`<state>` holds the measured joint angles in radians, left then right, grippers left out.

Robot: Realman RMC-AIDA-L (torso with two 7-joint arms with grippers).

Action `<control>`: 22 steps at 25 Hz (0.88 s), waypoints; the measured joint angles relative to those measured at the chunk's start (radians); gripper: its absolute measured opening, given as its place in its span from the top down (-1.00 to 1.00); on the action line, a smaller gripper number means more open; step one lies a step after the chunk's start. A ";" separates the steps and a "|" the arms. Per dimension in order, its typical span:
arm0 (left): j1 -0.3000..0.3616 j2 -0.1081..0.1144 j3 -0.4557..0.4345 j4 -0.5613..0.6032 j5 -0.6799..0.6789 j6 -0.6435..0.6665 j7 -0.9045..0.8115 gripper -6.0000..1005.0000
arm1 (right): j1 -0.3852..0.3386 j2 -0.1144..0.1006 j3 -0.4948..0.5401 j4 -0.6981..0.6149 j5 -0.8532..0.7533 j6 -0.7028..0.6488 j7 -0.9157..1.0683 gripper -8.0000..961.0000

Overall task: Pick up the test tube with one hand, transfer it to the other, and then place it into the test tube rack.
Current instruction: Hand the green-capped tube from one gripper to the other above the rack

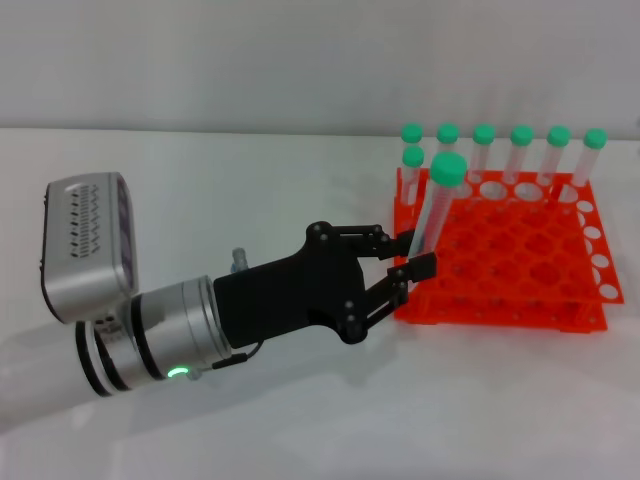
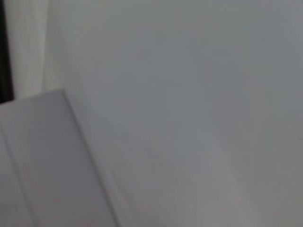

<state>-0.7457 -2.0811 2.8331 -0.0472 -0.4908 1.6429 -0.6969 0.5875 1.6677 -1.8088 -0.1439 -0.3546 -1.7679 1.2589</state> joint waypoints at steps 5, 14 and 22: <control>0.014 -0.002 -0.002 0.039 -0.010 -0.036 0.022 0.57 | 0.076 0.044 0.000 -0.001 -0.109 0.057 -0.003 -0.70; 0.026 -0.002 -0.001 0.052 -0.025 -0.064 0.034 0.57 | 0.090 0.063 0.003 -0.059 -0.168 0.077 -0.023 -0.69; 0.026 -0.002 -0.001 0.053 -0.027 -0.091 0.034 0.57 | 0.081 0.112 0.026 -0.113 -0.211 0.084 -0.057 -0.67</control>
<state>-0.7193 -2.0831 2.8317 0.0061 -0.5175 1.5515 -0.6629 0.6683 1.7802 -1.7831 -0.2572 -0.5655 -1.6840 1.2023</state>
